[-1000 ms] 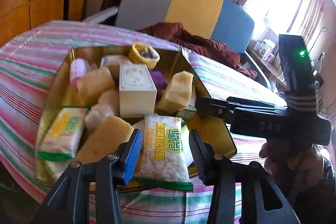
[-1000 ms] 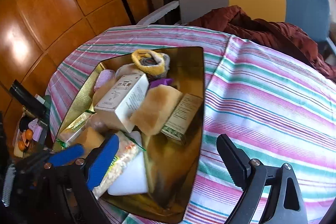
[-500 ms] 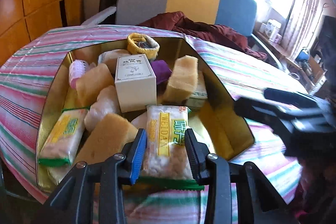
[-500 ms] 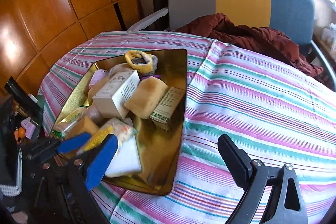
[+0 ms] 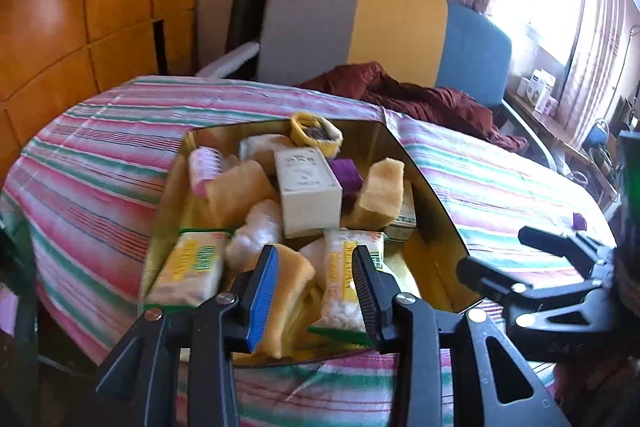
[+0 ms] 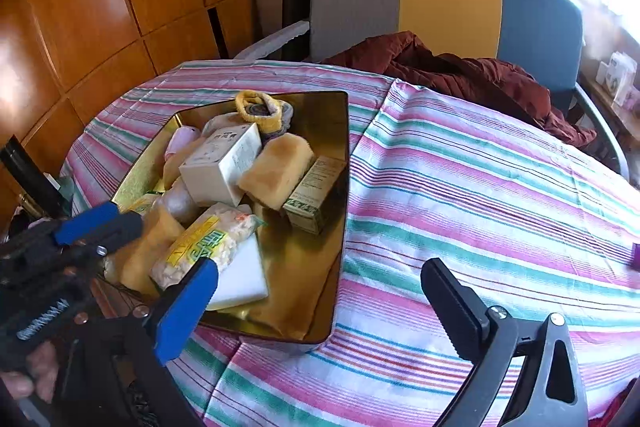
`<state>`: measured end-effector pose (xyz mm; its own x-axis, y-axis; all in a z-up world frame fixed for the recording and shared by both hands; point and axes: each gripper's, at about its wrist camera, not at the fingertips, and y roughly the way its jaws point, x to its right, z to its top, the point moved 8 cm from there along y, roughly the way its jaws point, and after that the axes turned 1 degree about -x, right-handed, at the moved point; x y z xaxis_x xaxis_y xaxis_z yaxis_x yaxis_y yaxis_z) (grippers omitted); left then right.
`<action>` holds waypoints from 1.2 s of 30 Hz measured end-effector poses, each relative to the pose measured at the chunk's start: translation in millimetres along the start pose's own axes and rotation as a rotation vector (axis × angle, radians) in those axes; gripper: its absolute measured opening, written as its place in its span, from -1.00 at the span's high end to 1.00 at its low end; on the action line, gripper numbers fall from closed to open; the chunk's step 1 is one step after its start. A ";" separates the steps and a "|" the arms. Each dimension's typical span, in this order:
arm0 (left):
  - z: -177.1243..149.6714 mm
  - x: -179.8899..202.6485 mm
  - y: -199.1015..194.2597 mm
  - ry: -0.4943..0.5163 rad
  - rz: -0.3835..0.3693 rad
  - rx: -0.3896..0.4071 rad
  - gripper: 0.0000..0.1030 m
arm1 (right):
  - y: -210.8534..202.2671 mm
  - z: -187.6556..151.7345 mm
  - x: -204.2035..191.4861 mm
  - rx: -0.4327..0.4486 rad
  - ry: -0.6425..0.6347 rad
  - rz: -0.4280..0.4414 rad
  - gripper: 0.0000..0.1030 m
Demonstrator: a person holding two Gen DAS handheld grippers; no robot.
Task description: Organize objects
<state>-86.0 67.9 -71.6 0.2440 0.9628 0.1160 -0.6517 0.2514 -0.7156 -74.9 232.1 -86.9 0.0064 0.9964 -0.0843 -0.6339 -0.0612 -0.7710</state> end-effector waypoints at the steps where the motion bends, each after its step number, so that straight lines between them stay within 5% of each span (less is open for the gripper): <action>1: 0.4 -2.1 -5.5 -0.002 0.012 0.010 0.22 | -1.2 -1.2 -2.3 0.005 -0.001 -0.007 -0.99; 8: 3.8 -13.8 -38.6 -0.013 0.068 0.074 0.06 | -10.0 -11.5 -20.5 0.027 -0.014 -0.038 -0.99; 12: 5.3 -16.6 -50.3 -0.027 0.086 0.091 -0.36 | -17.0 -15.0 -32.5 0.045 -0.047 -0.050 -0.99; 16: 10.3 -20.6 -66.3 -0.062 0.100 0.154 -0.52 | -22.4 -14.1 -37.7 0.069 -0.064 -0.077 -0.99; 24: 14.4 -27.2 -80.4 -0.047 0.237 0.195 -0.52 | -20.1 -16.4 -39.7 0.054 -0.054 -0.076 -0.99; 36: 6.9 -28.6 -62.2 -0.059 0.180 0.116 -0.36 | -9.5 -21.4 -36.7 0.039 -0.038 -0.063 -0.99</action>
<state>-57.4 25.4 -25.7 0.0765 0.9964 0.0360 -0.7597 0.0817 -0.6451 -52.5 194.8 -89.9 0.0181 0.9998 -0.0117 -0.6632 0.0032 -0.7484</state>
